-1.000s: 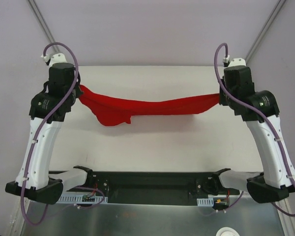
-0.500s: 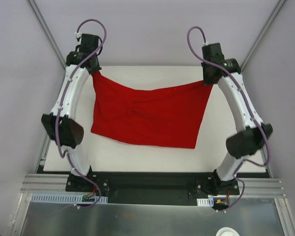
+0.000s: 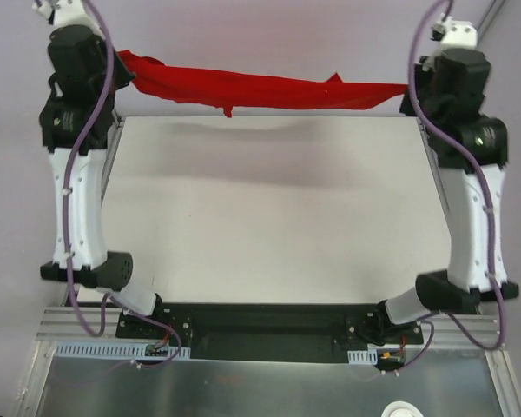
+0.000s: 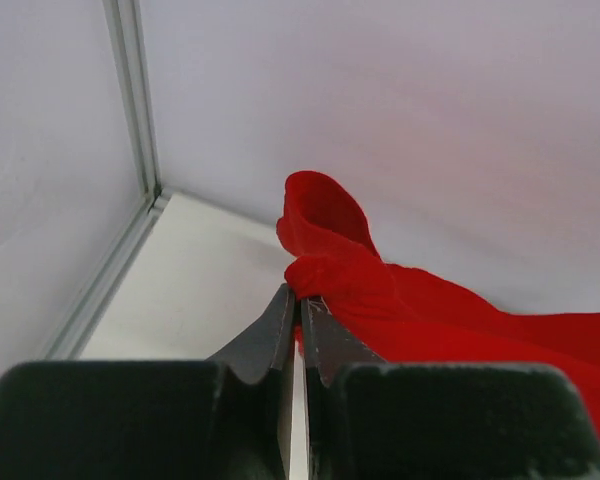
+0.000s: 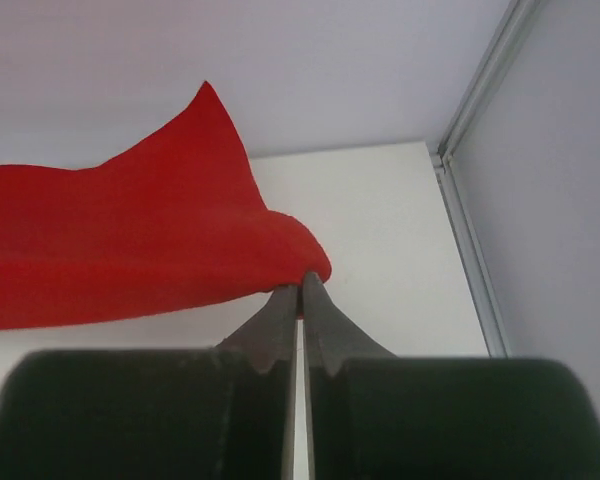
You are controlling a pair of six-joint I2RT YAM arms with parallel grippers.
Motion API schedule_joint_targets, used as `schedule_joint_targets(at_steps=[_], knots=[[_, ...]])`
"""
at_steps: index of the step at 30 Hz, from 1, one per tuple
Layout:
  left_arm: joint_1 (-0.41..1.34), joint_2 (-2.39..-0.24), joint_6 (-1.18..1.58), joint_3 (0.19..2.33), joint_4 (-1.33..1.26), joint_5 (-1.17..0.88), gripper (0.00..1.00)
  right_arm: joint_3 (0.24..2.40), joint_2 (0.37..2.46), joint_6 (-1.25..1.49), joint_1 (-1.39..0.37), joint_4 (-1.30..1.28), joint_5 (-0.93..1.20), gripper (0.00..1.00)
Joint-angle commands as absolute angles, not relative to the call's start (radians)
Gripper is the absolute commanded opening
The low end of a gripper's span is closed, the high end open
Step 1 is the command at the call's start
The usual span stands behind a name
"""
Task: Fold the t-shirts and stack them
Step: Flatten out the tshirt
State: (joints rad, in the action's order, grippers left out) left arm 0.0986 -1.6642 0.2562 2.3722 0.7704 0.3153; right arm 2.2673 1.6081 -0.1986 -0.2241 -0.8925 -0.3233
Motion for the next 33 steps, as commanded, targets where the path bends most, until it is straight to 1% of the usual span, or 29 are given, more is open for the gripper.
schedule_joint_targets(at_steps=[1,3,4,6,7,8,9,10,11,12,13,14,15,17,19,21,24,25,26,27,28,29,30,31,33], knots=[[0.103,-1.576,0.241,2.204,0.736,0.253,0.0,2.11,1.439,-0.219,-0.224,-0.856,-0.311,0.01],[0.104,-1.545,0.264,2.09,0.741,0.218,0.0,2.001,1.401,-0.204,-0.222,-0.871,-0.296,0.01],[0.106,-1.534,0.278,1.968,0.741,0.171,0.0,1.864,1.376,-0.193,-0.224,-0.864,-0.264,0.01],[0.112,-1.499,0.319,1.834,0.741,0.141,0.0,1.725,1.306,-0.17,-0.229,-0.816,-0.249,0.01],[0.112,-1.488,0.333,1.712,0.741,0.118,0.0,1.569,1.284,-0.167,-0.233,-0.796,-0.227,0.01],[0.115,-1.48,0.344,1.653,0.741,0.097,0.0,1.515,1.267,-0.141,-0.233,-0.787,-0.226,0.01],[0.114,-1.482,0.353,1.594,0.738,0.062,0.07,1.453,1.241,-0.14,-0.238,-0.782,-0.224,0.01],[0.115,-1.492,0.342,1.51,0.75,0.033,0.42,1.39,1.232,-0.14,-0.25,-0.75,-0.229,0.2],[0.118,-1.503,0.339,1.461,0.752,0.002,0.72,1.3,1.227,-0.123,-0.253,-0.762,-0.235,0.24],[0.118,-1.502,0.362,1.412,0.758,0.002,0.99,1.258,1.215,-0.123,-0.264,-0.756,-0.242,0.32],[0.123,-1.467,0.382,1.32,0.773,0.003,0.99,1.227,1.206,-0.123,-0.278,-0.758,-0.236,0.52],[0.133,-1.436,0.396,1.274,0.758,0.012,0.99,1.162,1.189,-0.12,-0.288,-0.752,-0.245,0.63],[0.152,-1.407,0.4,1.238,0.752,0.043,0.99,1.138,1.142,-0.118,-0.299,-0.736,-0.252,0.85],[0.155,-1.332,0.391,1.186,0.749,0.046,0.99,1.12,1.099,-0.115,-0.304,-0.733,-0.262,0.98],[0.155,-1.299,0.382,1.19,0.749,0.069,0.99,1.143,1.075,-0.136,-0.305,-0.738,-0.279,0.97],[0.155,-1.305,0.367,1.216,0.749,0.063,0.99,1.206,1.115,-0.155,-0.304,-0.764,-0.296,0.97],[0.155,-1.399,0.353,1.308,0.747,0.022,0.98,1.268,1.21,-0.16,-0.305,-0.77,-0.288,0.97],[0.156,-1.476,0.348,1.353,0.746,-0.033,0.92,1.275,1.233,-0.158,-0.304,-0.761,-0.272,0.97],[0.156,-1.527,0.344,1.377,0.744,-0.067,0.82,1.284,1.291,-0.153,-0.304,-0.756,-0.264,0.97],[0.158,-1.584,0.336,1.405,0.761,-0.092,0.65,1.302,1.32,-0.149,-0.307,-0.759,-0.262,0.97],[0.158,-1.708,0.333,1.455,0.773,-0.183,0.53,1.313,1.35,-0.143,-0.305,-0.753,-0.236,0.97],[0.161,-1.779,0.324,1.498,0.814,-0.202,0.37,1.327,1.408,-0.135,-0.308,-0.762,-0.236,0.97],[0.169,-1.845,0.327,1.537,0.848,-0.212,0.12,1.336,1.436,-0.129,-0.308,-0.767,-0.229,0.97],[0.182,-1.965,0.312,1.611,0.914,-0.247,0.0,1.357,1.463,-0.12,-0.31,-0.776,-0.209,0.97],[0.205,-2.031,0.31,1.661,0.934,-0.236,0.0,1.367,1.531,-0.117,-0.313,-0.787,-0.183,0.97]])
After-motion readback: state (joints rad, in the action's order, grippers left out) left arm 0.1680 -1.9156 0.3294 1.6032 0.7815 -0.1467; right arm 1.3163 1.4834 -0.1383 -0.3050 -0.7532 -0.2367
